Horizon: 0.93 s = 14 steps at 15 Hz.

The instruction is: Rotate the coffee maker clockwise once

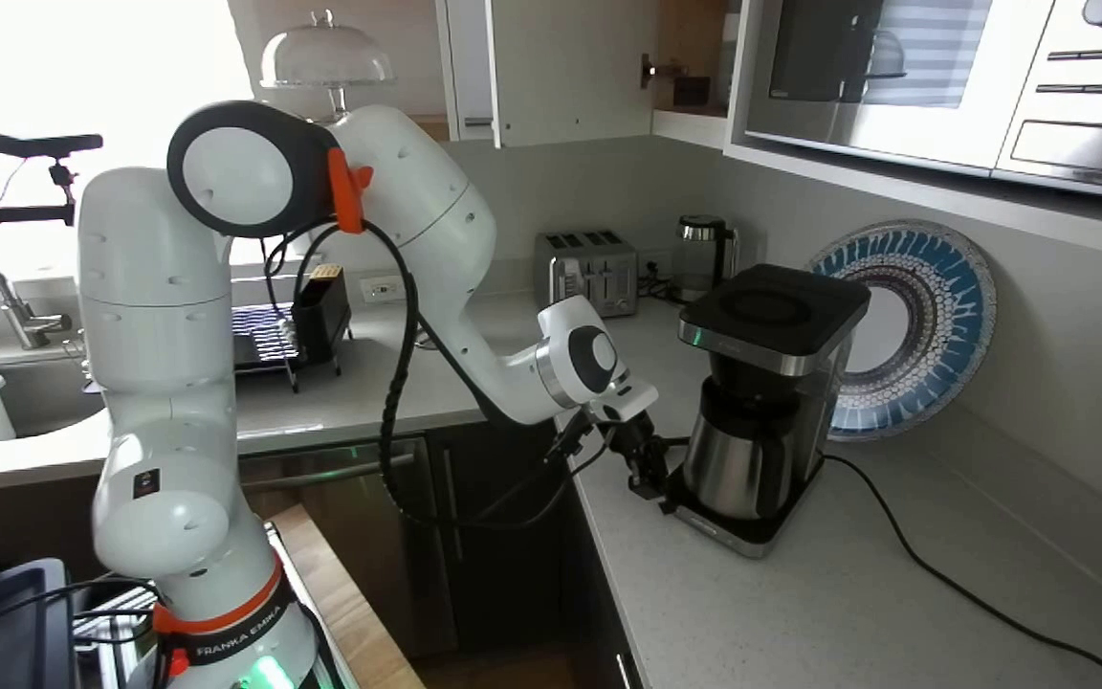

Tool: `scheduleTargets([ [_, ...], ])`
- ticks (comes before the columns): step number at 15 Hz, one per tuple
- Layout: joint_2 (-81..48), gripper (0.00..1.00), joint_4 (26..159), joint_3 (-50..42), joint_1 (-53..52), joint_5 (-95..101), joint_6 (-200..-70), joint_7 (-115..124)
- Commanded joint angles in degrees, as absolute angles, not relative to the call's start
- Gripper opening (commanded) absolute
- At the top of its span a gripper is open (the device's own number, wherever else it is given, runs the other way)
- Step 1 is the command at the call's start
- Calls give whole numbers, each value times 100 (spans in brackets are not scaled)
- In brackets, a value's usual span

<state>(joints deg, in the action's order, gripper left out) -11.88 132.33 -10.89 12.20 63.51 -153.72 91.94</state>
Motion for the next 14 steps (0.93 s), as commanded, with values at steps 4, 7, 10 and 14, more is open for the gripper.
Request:
scheduleTargets([
  [4,-972,0,13099,-1123,1436,6523,-16351,8680],
  [7,-892,0,13218,-1135,1537,6519,-16586,8269],
  [10,-808,0,13314,-1118,1548,6415,-16412,7876],
  [14,-676,0,13338,-1116,1497,6377,-15989,7504],
])
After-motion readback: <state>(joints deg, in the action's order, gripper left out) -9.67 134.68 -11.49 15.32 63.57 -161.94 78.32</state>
